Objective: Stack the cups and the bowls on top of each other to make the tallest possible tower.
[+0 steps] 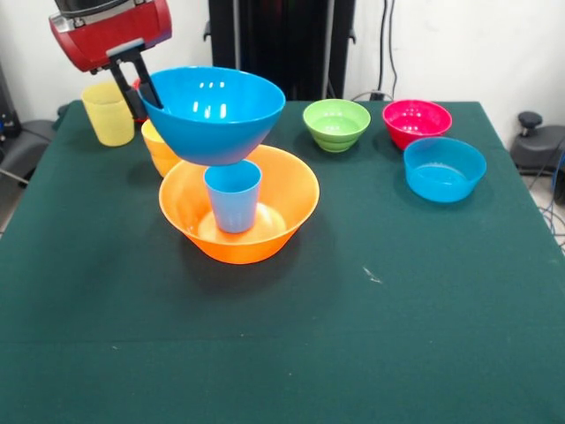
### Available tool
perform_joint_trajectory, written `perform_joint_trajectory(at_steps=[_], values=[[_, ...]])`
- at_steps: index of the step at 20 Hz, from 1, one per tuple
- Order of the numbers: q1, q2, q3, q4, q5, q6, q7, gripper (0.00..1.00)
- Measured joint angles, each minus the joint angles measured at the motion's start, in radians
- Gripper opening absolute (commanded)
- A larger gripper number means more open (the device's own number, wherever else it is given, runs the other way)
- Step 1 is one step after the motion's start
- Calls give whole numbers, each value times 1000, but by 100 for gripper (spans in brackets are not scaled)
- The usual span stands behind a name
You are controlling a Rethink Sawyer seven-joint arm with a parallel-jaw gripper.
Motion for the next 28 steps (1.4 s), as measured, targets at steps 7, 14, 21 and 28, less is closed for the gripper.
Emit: perform_joint_trajectory(at_steps=[7,14,21,28], values=[[0,0,-8,0,-21,-31,0,0],[0,0,-10,2,-22,-46,0,0],[0,19,-11,6,-13,-56,0,0],[0,37,-10,16,7,-56,0,0]])
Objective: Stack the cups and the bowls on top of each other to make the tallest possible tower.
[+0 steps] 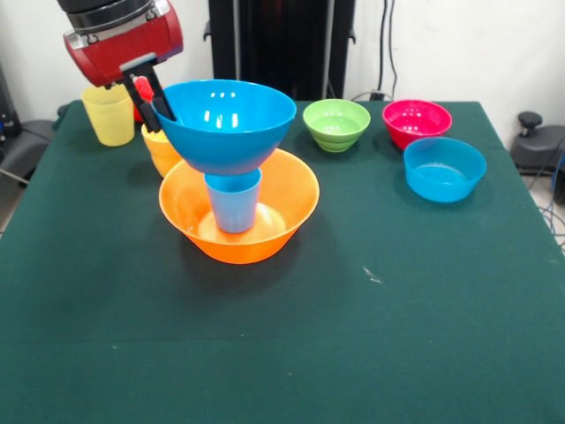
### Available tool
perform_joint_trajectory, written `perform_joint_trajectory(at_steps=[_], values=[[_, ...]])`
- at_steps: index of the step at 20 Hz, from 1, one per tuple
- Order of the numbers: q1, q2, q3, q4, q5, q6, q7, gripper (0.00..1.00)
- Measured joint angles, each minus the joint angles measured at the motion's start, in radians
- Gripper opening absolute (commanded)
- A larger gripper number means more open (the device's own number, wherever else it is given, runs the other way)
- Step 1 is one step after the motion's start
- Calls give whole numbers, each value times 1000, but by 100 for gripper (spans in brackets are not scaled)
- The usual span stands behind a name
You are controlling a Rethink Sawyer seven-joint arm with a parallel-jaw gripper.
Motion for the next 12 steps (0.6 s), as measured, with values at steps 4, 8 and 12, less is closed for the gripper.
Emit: perform_joint_trajectory(at_steps=[4,8,12], values=[[0,17,0,0,1,0,0,0],[-2,31,0,0,1,0,0,0],[-4,40,0,0,1,0,0,0]])
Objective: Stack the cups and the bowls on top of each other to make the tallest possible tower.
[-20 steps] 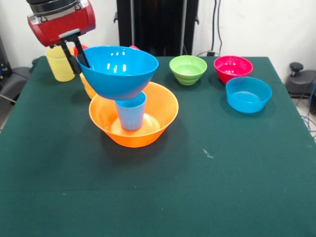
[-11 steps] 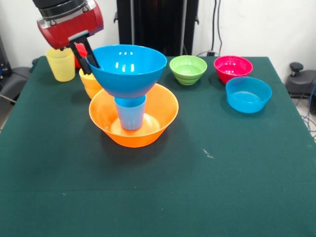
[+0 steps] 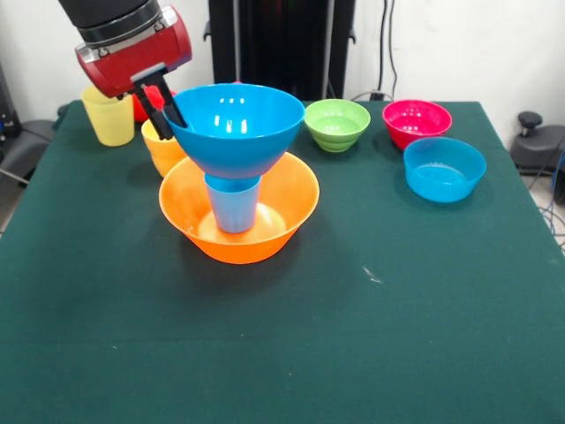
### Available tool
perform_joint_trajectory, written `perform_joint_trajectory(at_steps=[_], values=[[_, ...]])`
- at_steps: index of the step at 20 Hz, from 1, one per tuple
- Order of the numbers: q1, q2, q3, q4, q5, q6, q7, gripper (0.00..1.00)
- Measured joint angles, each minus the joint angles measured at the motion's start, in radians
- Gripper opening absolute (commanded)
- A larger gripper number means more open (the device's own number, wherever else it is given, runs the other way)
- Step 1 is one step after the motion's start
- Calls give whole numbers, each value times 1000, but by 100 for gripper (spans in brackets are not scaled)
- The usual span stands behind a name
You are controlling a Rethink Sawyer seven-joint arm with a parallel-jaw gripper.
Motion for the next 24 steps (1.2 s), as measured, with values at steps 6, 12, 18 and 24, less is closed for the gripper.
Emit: perform_joint_trajectory(at_steps=[6,12,18,24], values=[[-2,3,0,2,0,0,0,0],[-3,3,0,4,0,0,0,0],[-3,3,0,13,0,0,0,0],[-3,3,0,16,0,0,0,0]])
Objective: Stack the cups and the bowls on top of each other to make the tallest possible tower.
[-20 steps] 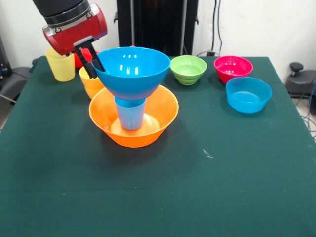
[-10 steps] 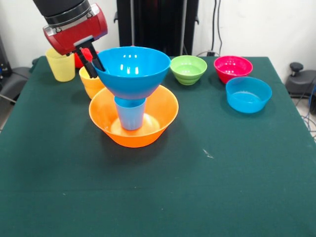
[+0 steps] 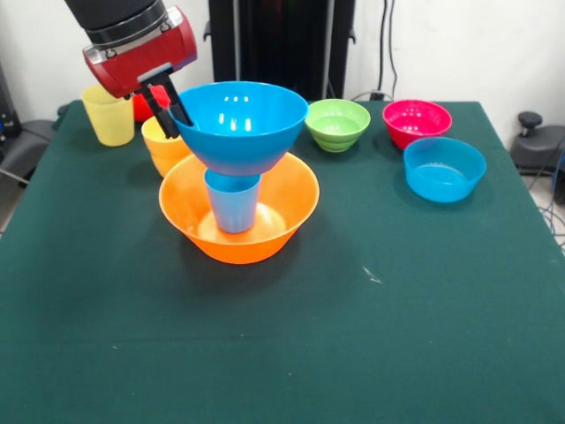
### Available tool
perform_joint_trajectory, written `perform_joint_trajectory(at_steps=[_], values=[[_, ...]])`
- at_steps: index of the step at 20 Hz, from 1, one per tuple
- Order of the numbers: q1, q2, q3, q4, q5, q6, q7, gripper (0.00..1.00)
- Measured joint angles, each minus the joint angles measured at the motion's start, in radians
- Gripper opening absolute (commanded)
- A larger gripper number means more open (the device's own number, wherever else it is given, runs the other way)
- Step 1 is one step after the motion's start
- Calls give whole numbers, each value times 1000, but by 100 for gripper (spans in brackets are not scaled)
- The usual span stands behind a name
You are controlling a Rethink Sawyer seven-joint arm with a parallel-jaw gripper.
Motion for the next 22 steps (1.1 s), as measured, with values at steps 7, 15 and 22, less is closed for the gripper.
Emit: perform_joint_trajectory(at_steps=[7,15,22], values=[[0,0,0,0,0,0,0,0],[0,-5,0,0,0,0,0,0],[-3,-16,0,0,0,0,0,0]])
